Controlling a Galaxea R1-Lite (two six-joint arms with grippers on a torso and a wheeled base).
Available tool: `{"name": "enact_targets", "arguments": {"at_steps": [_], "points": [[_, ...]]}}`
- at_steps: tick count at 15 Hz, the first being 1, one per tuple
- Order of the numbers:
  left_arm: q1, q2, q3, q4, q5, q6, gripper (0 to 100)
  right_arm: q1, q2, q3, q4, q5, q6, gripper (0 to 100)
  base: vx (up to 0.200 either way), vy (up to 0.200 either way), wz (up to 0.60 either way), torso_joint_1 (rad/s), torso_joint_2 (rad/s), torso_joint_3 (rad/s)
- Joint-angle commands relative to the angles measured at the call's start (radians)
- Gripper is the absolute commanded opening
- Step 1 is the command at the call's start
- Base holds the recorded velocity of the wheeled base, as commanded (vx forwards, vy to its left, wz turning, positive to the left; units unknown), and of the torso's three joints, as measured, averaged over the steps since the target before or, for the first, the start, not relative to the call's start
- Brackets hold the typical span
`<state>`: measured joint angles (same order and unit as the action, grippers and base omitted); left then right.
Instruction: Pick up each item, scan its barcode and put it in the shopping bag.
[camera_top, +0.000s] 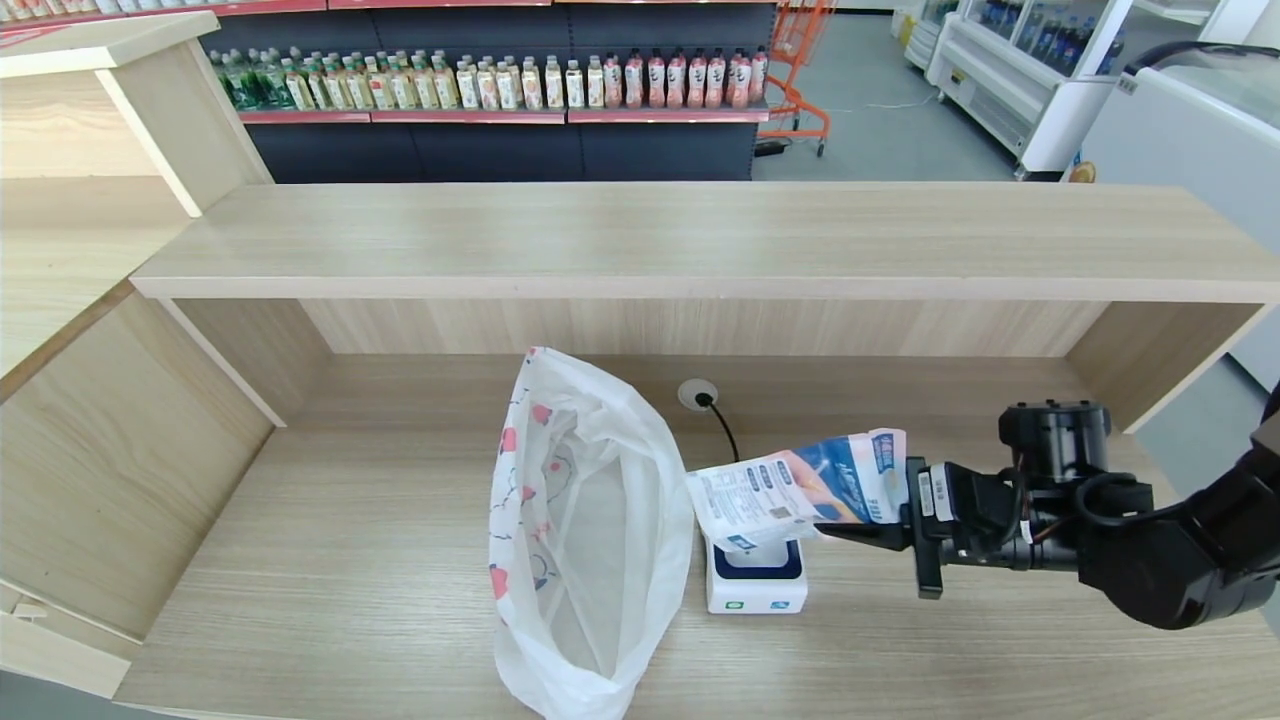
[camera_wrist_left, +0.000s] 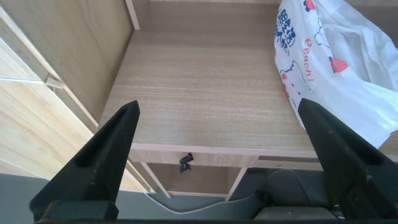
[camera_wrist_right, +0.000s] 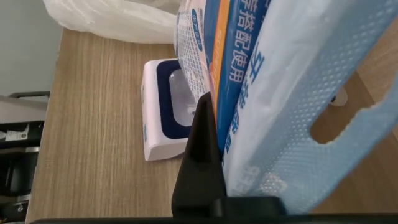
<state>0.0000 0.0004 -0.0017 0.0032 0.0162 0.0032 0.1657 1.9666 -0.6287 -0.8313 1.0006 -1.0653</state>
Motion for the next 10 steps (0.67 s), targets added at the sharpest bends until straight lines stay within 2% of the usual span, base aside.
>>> {"name": "enact_targets", "arguments": {"at_steps": [1,7,10], "points": [[0.000,0.000,0.000,0.000,0.001,0.000,100,0.003,0.046,-0.029,0.000,0.021,-0.016,0,0.000,0.000,0.00,0.000,0.00,0.000],[0.000,0.000,0.000,0.000,0.001,0.001,100,0.001,0.098,-0.123,-0.009,0.076,-0.056,0,0.000,0.000,0.00,0.000,0.00,0.000],[0.000,0.000,0.000,0.000,0.001,0.000,100,0.003,0.101,-0.128,-0.014,0.078,-0.061,0,0.000,0.000,0.00,0.000,0.00,0.000]]}}
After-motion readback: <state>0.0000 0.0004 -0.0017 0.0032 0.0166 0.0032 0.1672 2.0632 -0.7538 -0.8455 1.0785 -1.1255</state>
